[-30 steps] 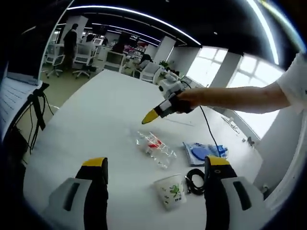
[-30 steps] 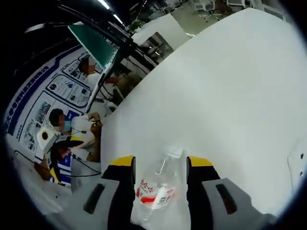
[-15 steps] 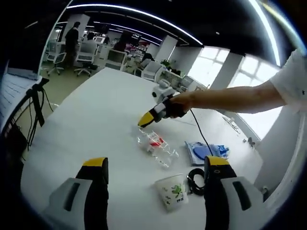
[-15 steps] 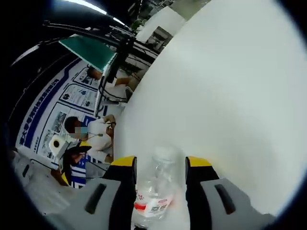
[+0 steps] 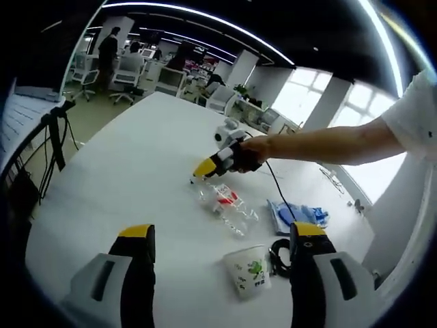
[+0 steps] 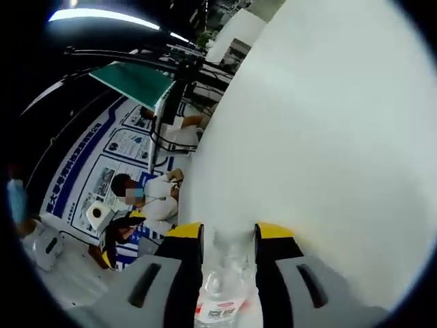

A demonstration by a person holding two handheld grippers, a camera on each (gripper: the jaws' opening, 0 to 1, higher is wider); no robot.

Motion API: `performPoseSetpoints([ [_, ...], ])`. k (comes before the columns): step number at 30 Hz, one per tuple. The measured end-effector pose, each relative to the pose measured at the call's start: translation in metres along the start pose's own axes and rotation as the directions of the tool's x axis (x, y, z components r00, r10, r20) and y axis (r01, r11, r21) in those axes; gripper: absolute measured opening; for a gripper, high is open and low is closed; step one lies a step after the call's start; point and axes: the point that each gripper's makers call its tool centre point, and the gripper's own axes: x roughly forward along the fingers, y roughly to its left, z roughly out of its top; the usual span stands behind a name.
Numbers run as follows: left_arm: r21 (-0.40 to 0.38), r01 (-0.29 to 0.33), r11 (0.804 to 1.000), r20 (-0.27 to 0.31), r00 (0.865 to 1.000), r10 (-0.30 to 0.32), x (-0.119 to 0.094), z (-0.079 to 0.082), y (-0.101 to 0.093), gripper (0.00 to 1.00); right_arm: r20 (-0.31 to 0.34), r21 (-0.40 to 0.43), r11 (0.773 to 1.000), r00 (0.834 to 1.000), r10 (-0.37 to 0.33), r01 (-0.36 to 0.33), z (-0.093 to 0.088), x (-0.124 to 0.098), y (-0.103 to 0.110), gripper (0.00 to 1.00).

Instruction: Arrange the tabletop items into an orderly group along one side of the table until the central work area is clear of visible clutter.

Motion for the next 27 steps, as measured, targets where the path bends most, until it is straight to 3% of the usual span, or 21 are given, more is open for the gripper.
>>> performPoseSetpoints([
  [2,0.0,0.0,1.0,0.001,1.0,0.0,0.001,0.0,0.001,0.82,0.008,-0.003,1.0,1.0,-0.008,0.008,-0.001,0.001,-0.003,0.22],
  [7,0.001,0.003,1.0,-0.008,1.0,-0.003,0.004,-0.004,0.001,0.82,0.027,0.012,1.0,1.0,0.01,-0.01,0.0,-0.001,0.001,0.21],
  [16,0.007,0.013,1.0,-0.007,1.0,-0.013,0.007,-0.004,0.002,0.82,0.067,0.043,0.999,0.998,-0.021,0.018,0.001,-0.01,-0.003,0.2],
  [27,0.026,0.041,0.999,-0.012,0.999,-0.04,0.021,0.002,0.003,0.8,0.121,-0.017,0.998,0.991,-0.059,0.061,0.008,-0.02,0.005,0.19],
])
